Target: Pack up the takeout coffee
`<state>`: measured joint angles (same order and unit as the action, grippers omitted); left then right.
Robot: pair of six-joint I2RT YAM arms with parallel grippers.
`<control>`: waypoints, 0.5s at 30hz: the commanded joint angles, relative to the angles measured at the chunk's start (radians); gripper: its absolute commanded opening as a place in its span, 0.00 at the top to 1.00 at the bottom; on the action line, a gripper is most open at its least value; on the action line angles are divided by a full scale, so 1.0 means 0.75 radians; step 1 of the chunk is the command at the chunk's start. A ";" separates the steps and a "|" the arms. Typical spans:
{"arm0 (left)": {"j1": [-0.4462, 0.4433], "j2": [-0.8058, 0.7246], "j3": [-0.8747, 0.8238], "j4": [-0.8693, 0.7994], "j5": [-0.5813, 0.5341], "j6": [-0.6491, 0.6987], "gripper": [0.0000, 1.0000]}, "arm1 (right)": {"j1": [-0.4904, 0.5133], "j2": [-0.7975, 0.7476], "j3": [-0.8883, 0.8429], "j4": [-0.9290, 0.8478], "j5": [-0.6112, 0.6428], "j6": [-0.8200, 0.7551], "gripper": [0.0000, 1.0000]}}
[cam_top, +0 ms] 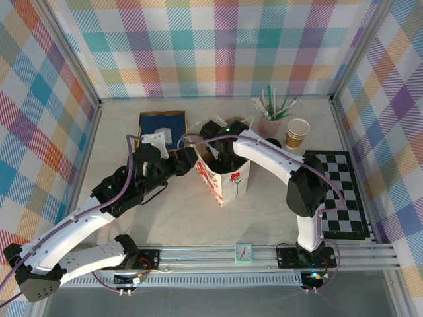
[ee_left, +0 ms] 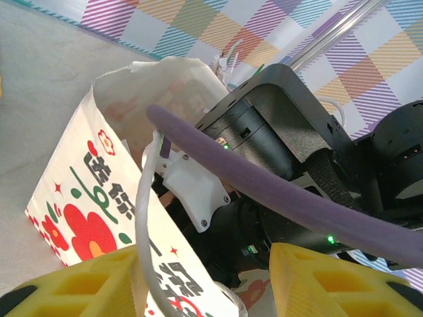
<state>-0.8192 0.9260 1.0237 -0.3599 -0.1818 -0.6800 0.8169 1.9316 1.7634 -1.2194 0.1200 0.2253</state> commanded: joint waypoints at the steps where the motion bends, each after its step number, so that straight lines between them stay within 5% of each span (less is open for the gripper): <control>1: 0.014 -0.007 0.018 0.042 -0.022 0.017 0.49 | -0.011 0.000 -0.007 -0.020 0.014 0.023 0.58; 15: 0.014 -0.001 0.028 0.041 -0.034 0.026 0.49 | -0.022 0.010 -0.037 -0.005 0.006 0.019 0.58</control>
<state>-0.8192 0.9279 1.0237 -0.3599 -0.1890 -0.6796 0.8078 1.9316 1.7546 -1.2167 0.1230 0.2253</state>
